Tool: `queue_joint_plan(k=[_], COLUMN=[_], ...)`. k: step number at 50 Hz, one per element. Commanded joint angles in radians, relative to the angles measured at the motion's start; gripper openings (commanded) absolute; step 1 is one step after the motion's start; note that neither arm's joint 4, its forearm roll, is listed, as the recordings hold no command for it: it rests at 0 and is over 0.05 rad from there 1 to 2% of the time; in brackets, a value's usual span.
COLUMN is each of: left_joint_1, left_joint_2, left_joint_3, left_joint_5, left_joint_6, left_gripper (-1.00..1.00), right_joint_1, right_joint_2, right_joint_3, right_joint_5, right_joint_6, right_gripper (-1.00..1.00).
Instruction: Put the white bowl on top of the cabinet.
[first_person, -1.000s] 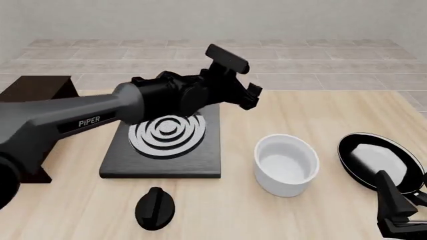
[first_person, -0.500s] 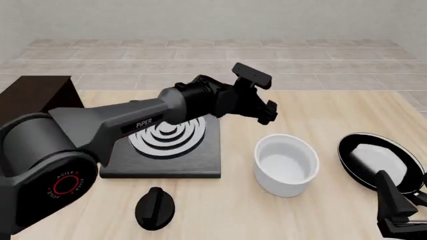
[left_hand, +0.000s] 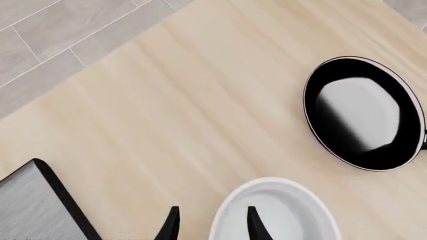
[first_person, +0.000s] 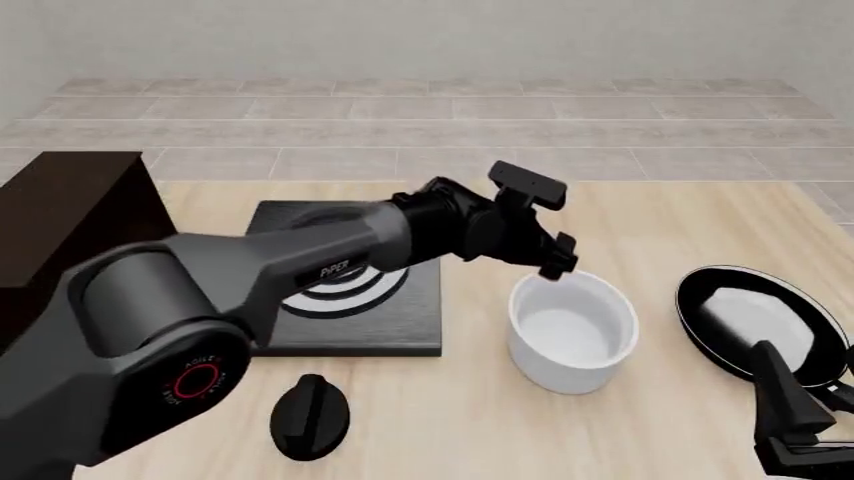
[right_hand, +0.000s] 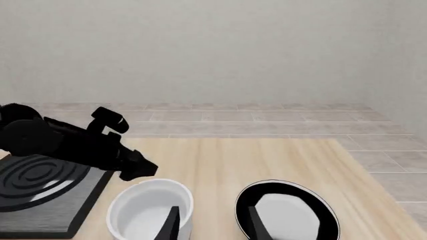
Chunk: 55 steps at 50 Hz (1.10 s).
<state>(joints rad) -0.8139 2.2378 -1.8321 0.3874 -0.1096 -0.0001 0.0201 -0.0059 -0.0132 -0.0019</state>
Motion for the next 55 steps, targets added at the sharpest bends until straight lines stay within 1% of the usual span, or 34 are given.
queue_joint_plan(k=[1,9,16,35,55], left_joint_1=[-0.002,-0.023,-0.022,-0.028,-0.012], left_joint_2=[0.034,0.047,0.066,0.118,0.197], left_joint_3=[-0.008,0.025,0.004,0.004,-0.038], left_joint_5=[0.009,-0.018,-0.015,-0.046,-0.055], left_joint_6=[-0.023,-0.057,-0.064,-0.103,-0.112], left_gripper=[1.0,1.0,1.0,1.0,1.0], right_joint_1=[0.0,0.0,0.0,0.0,0.0], right_joint_2=[0.0,0.0,0.0,0.0,0.0], right_joint_3=[0.0,0.0,0.0,0.0,0.0], right_joint_5=[0.0,0.0,0.0,0.0,0.0], right_joint_6=[0.0,0.0,0.0,0.0,0.0], right_gripper=[1.0,1.0,1.0,1.0,1.0])
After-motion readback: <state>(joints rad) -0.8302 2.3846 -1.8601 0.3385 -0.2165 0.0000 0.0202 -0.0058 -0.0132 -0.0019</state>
